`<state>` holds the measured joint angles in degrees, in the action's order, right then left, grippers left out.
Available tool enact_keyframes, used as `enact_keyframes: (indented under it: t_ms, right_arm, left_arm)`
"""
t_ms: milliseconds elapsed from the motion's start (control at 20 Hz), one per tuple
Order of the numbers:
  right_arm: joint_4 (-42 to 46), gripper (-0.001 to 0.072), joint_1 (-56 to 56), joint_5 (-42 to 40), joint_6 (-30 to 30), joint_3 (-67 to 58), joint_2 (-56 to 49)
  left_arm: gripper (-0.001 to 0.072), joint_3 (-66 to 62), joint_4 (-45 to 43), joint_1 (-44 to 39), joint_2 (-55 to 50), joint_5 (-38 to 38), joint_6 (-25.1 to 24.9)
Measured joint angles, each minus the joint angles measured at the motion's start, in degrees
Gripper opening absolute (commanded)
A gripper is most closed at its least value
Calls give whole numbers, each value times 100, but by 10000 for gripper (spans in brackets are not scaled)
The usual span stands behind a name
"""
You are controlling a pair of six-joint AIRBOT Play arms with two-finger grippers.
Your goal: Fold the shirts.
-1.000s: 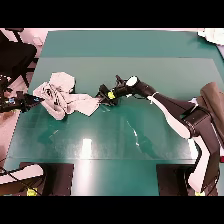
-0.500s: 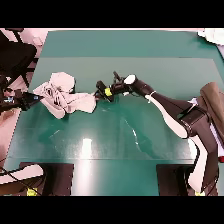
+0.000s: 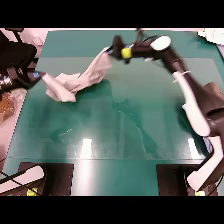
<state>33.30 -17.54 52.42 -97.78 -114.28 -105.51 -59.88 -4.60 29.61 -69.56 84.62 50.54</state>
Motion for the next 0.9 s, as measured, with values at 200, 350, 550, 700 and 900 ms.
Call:
enact_keyframes:
  t_ms: [200,350,550,700,900]
  right_arm:
    - [662,12,1088,358,175,501,1165]
    - [844,11,1893,527,396,776,1996]
    - [929,12,2848,839,555,905,2826]
    - [964,12,3501,1204,647,931,3305]
    - [984,12,4332,1781,833,946,3904]
  left_arm:
    - [24,-1469,-42,-249,63,-269,494]
    - [24,-2608,-673,-321,79,-330,964]
    - [24,-3674,-1486,-343,83,-363,1528]
    - [24,-4166,-1829,-350,85,-225,1779]
    - [25,-4662,-2000,-350,92,26,1943]
